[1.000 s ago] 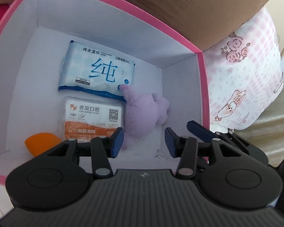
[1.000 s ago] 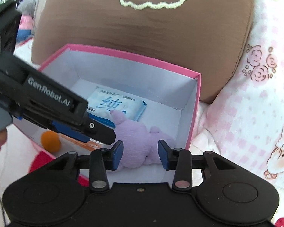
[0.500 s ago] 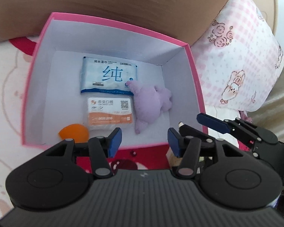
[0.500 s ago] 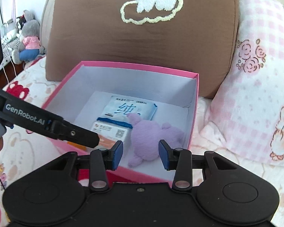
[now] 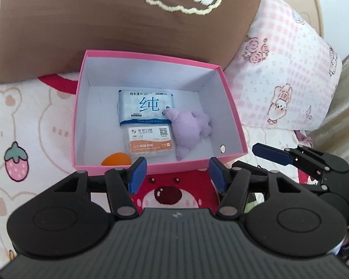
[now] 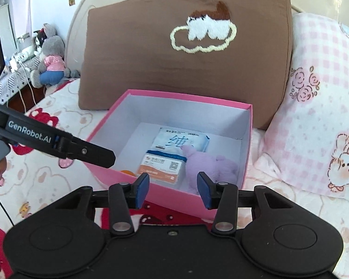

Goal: Organize objects
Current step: 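Withdraw the left tool up from the pink box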

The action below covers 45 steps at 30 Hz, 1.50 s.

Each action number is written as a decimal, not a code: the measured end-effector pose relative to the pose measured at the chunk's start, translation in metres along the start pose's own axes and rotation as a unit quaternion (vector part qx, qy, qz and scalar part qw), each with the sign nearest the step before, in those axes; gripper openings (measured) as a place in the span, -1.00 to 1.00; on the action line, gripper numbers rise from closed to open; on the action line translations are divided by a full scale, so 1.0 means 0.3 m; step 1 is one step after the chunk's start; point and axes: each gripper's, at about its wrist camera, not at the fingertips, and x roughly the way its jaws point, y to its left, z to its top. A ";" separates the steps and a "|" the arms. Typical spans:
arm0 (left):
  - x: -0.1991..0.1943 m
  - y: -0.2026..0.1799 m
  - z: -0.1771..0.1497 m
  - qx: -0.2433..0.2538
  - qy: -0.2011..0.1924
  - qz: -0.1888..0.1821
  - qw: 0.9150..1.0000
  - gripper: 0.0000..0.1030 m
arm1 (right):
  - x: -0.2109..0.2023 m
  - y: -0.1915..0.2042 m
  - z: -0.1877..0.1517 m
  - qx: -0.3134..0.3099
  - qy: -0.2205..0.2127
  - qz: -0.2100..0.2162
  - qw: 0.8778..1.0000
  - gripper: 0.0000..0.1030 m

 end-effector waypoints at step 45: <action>-0.253 -0.009 -0.267 0.019 -0.003 -0.006 1.000 0.81 | -0.311 0.208 -0.137 -0.083 0.014 0.023 0.996 0.85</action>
